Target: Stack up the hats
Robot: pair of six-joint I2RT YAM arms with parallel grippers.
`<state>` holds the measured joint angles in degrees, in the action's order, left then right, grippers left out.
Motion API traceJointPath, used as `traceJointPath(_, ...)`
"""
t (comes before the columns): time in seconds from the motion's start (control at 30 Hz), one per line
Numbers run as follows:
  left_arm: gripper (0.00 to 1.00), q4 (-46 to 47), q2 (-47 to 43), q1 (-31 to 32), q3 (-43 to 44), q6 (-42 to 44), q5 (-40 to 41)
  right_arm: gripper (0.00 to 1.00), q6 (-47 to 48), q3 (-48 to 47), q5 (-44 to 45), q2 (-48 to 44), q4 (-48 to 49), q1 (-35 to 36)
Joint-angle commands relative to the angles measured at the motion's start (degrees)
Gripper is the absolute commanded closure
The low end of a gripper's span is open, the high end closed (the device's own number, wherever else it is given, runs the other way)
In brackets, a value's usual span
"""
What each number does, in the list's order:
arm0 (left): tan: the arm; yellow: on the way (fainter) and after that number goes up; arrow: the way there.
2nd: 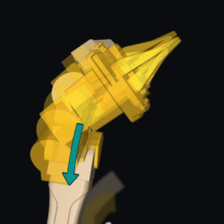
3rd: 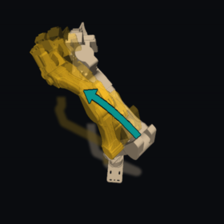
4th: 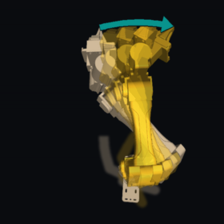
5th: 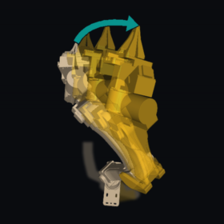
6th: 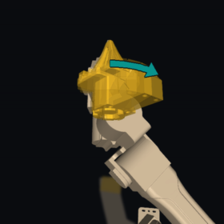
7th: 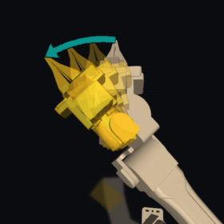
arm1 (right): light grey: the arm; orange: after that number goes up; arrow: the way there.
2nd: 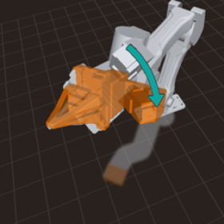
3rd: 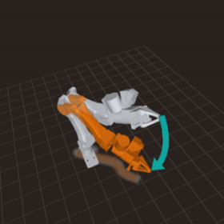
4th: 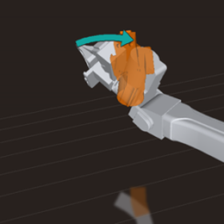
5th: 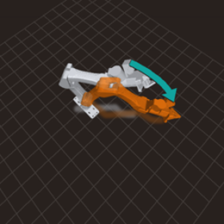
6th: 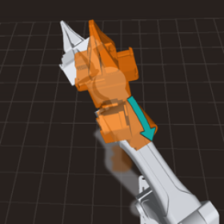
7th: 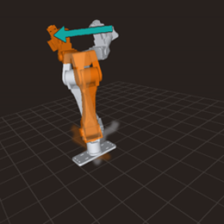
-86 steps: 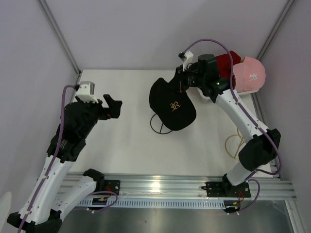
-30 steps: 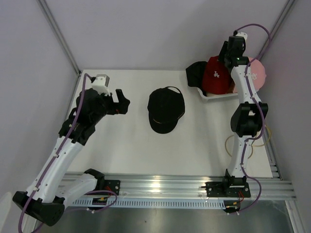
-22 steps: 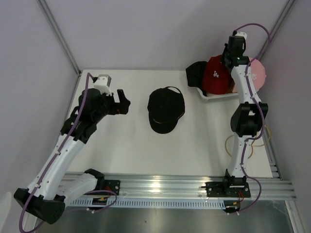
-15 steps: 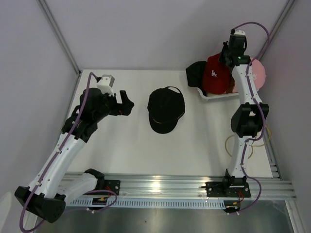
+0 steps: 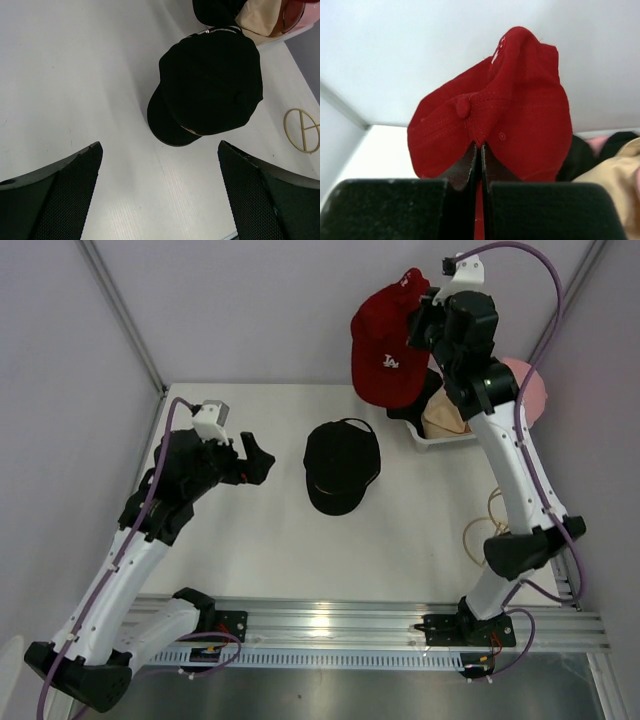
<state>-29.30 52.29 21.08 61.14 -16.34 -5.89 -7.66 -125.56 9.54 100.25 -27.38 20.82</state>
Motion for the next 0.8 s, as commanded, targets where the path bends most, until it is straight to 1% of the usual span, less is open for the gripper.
traceJointPath(0.0,0.0,1.18,-2.54,-0.43,-0.68,-2.12,2.28,1.0,-6.65,7.85,5.14,-6.54,4.42,2.9)
traceJointPath(0.03,0.01,1.09,-2.89,-0.43,-0.59,-2.21,3.59,1.0,-8.32,13.44,5.31,-10.38,5.22,4.74)
traceJointPath(0.1,0.0,0.91,-3.95,-0.51,-0.85,-2.64,4.65,1.0,-12.36,19.88,6.62,-14.97,10.31,7.03)
traceJointPath(0.13,0.01,0.91,-4.21,-0.43,-0.85,-2.91,5.18,1.0,-13.77,22.96,7.15,-19.34,11.98,9.22)
traceJointPath(0.17,0.0,1.0,-4.65,-0.43,-1.11,-3.52,5.62,1.0,-15.44,28.56,7.42,-21.39,13.74,10.2)
traceJointPath(0.2,0.01,0.91,-5.35,-0.43,-1.29,-4.05,7.63,1.0,-18.93,30.96,8.12,-23.32,15.93,11.25)
traceJointPath(0.23,0.0,0.74,-5.53,-0.43,-1.38,-4.66,8.69,1.0,-20.1,32.99,8.65,-26.39,16.65,13.7)
traceJointPath(0.27,0.01,0.65,-5.97,-0.51,-1.55,-5.54,10.27,1.0,-20.9,35.88,11.09,-27.64,16.83,15.2)
traceJointPath(0.33,0.0,0.21,-7.02,-0.43,-1.9,-6.07,11.6,1.0,-21.25,37.75,14.52,-29.4,16.39,18.8)
traceJointPath(0.37,0.0,0.12,-7.38,-0.43,-1.99,-6.42,12.39,1.0,-21.34,39.15,17.59,-30.36,16.22,22.74)
traceJointPath(0.43,0.01,0.12,-7.99,-0.43,-2.08,-6.51,12.4,1.0,-22.04,40.38,20.85,-31.07,15.69,26.62)
traceJointPath(0.47,0.0,0.21,-8.17,-0.43,-2.17,-6.77,12.22,1.0,-21.79,41.35,23.83,-31.6,16.99,30.38)
traceJointPath(0.57,0.01,0.47,-8.52,-0.43,-2.26,-6.87,11.25,1.0,-22.57,44.16,28.59,-32.3,18.23,34.97)
traceJointPath(0.63,0.0,0.56,-8.7,-0.43,-2.35,-6.95,10.9,1.0,-23.71,46.62,29.39,-33.01,19.63,36.13)
traceJointPath(0.73,0.0,0.56,-8.96,-0.51,-2.52,-7.13,11.16,1.0,-24.42,50.13,33.95,-33.54,22.36,38.59)
traceJointPath(0.77,0.01,0.65,-9.22,-0.43,-2.43,-7.13,11.34,1.0,-24.25,51.02,36.75,-33.54,23.76,39.12)
